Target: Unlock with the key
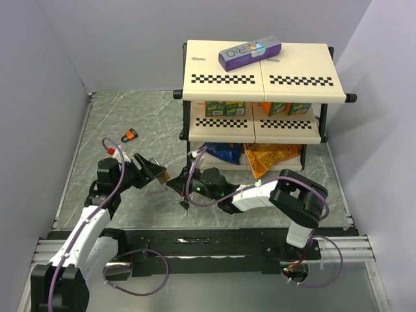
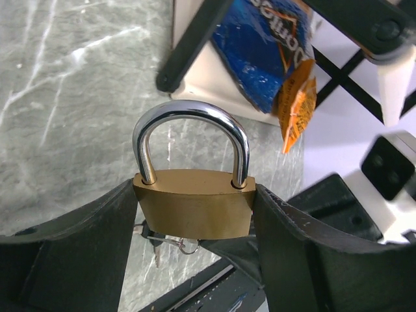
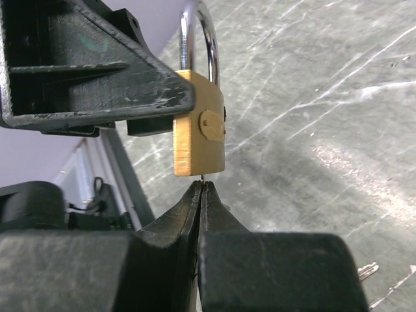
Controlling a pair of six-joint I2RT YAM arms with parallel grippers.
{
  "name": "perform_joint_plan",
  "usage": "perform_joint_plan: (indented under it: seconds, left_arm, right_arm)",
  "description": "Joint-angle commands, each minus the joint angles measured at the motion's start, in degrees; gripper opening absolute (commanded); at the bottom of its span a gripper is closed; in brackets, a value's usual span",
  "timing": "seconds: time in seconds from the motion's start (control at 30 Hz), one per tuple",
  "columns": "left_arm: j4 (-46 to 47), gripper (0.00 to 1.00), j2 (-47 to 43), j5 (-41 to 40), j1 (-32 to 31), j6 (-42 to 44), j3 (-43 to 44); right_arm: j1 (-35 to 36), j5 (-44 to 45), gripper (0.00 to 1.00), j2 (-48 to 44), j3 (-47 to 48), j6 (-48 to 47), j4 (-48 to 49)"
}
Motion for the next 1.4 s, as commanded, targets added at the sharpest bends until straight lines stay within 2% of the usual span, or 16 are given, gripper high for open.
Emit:
perform_joint_plan:
  seconds: [0.0, 0.8, 1.03, 1.2, 1.33, 1.37]
  left_arm:
    - [3.7, 0.01, -2.7, 12.8, -2.0, 0.2, 3.5]
    - [6.4, 0.01, -6.3, 18.9, -2.0, 2.4, 4.1]
    - [4.8, 0.01, -5.9, 17.9, -1.9, 3.1, 4.6]
    - [3.8, 0.01, -5.8, 13.6, -2.0, 1.7, 5.1]
    - [2.8, 0.01, -4.8, 9.6, -2.0, -0.3, 6.1]
    - [2.2, 0.01, -4.1, 8.5, -1.9, -0.7, 6.4]
  right_arm:
    - [-3.0, 0.3, 0.0, -3.7, -0.7, 5.3, 9.4]
    - [-5.2, -2.9, 0.0, -3.3, -2.2, 9.7, 13.0]
    - [-5.2, -2.4, 0.0, -4.2, -2.1, 8.0, 11.4]
    - [-4.6, -2.3, 0.0, -5.2, -2.3, 5.8, 8.2]
    - [-3.2, -1.6, 0.07, -6.6, -2.3, 3.0, 5.1]
    - [-2.9, -1.0, 0.13, -7.0, -2.3, 2.1, 4.5]
